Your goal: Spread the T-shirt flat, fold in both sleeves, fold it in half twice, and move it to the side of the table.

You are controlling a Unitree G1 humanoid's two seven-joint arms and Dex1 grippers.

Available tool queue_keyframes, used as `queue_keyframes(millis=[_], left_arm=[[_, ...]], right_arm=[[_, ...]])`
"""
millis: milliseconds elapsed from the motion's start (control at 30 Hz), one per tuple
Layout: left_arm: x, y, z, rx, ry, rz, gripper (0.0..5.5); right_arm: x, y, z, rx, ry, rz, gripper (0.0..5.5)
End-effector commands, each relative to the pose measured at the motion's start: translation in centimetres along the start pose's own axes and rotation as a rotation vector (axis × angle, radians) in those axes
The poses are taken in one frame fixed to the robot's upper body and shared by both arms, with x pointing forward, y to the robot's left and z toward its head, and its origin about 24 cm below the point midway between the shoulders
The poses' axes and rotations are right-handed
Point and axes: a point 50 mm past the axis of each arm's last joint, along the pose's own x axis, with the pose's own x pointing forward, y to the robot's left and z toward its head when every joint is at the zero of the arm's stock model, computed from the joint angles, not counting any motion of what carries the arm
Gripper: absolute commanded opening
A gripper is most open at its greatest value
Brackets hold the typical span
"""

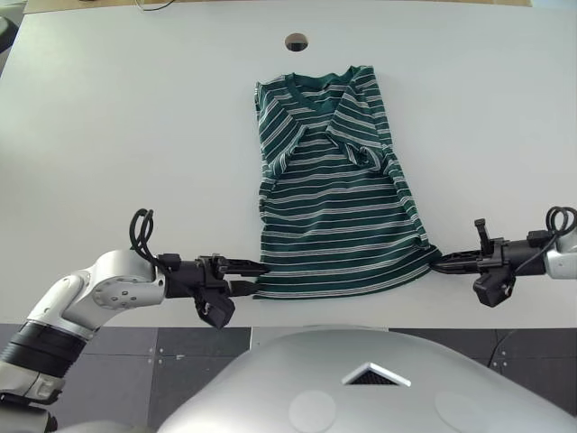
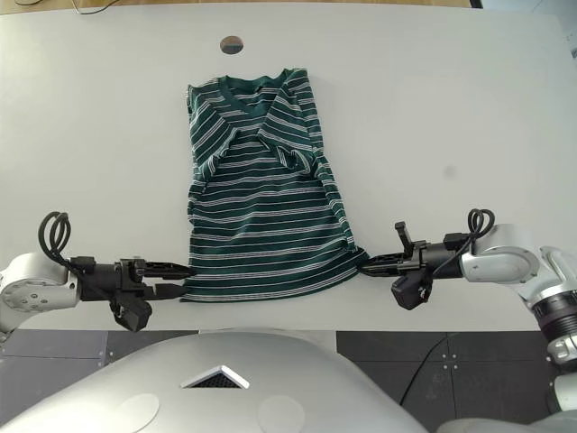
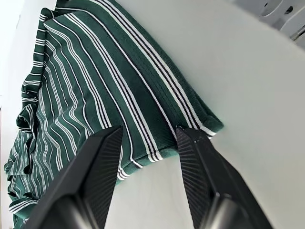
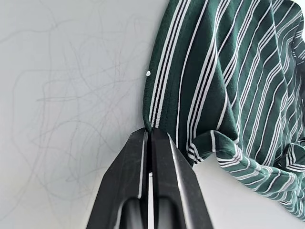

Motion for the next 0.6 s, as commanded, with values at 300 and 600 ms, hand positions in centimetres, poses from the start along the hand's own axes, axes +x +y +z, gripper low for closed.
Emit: queue_keyframes(millis=[300, 600], left_arm=[[-1.0, 5.4, 1.7, 0.006, -0.06, 0.155, 2.07], [-2.0, 2.6, 0.0, 0.017, 0.04, 0.027, 2.07]], right_arm=[[1.4, 3.2, -0.3, 0.091, 0.023, 0.181, 0.1], [1.5, 3.1, -0.1, 0.091, 0.018, 0.177, 0.1]])
